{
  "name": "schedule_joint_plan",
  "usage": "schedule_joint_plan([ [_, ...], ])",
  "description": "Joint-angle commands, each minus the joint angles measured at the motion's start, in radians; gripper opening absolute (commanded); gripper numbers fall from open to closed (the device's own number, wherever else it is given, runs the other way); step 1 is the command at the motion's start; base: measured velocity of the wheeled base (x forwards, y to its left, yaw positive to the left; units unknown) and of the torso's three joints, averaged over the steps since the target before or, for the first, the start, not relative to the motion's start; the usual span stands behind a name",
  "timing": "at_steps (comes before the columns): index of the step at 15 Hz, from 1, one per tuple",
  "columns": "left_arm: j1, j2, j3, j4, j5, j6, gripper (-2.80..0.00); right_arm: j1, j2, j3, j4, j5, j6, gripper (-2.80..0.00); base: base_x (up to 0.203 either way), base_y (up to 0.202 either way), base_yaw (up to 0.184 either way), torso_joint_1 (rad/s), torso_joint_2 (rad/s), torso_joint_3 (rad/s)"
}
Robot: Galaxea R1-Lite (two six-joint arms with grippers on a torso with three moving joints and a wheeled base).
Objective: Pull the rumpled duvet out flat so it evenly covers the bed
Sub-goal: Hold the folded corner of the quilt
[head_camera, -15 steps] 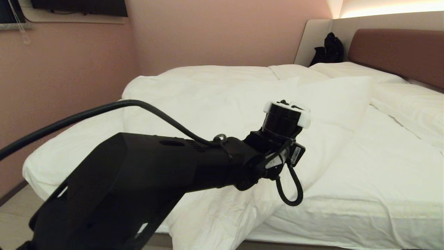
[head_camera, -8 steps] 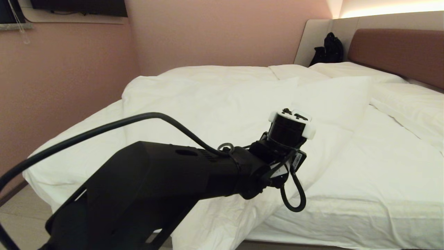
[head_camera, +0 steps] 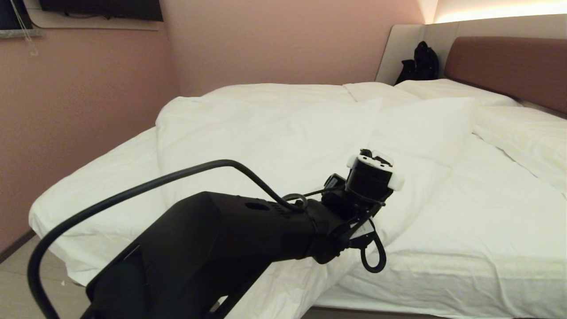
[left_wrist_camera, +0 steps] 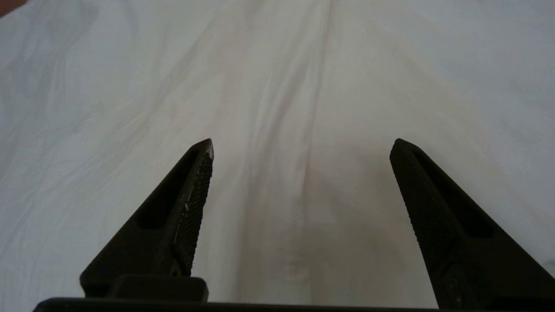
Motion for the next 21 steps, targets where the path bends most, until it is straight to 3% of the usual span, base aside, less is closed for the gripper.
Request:
schedule_joint_plan([
  [1, -0.005, 0.026, -0.001, -0.005, 0.048, 0.024, 0.00, 0.000, 0.000, 0.000, 0.000, 0.000, 0.000, -2.80, 0.000, 0.000, 0.000, 0.000, 0.00, 0.000],
  [11, 0.010, 0.053, -0.024, -0.006, 0.177, 0.111, 0.00, 0.000, 0.000, 0.000, 0.000, 0.000, 0.000, -2.80, 0.000, 0.000, 0.000, 0.000, 0.00, 0.000],
  [21, 0.056, 0.108, -0.067, -0.006, 0.195, 0.127, 0.00, 0.000, 0.000, 0.000, 0.000, 0.000, 0.000, -2.80, 0.000, 0.000, 0.000, 0.000, 0.00, 0.000],
])
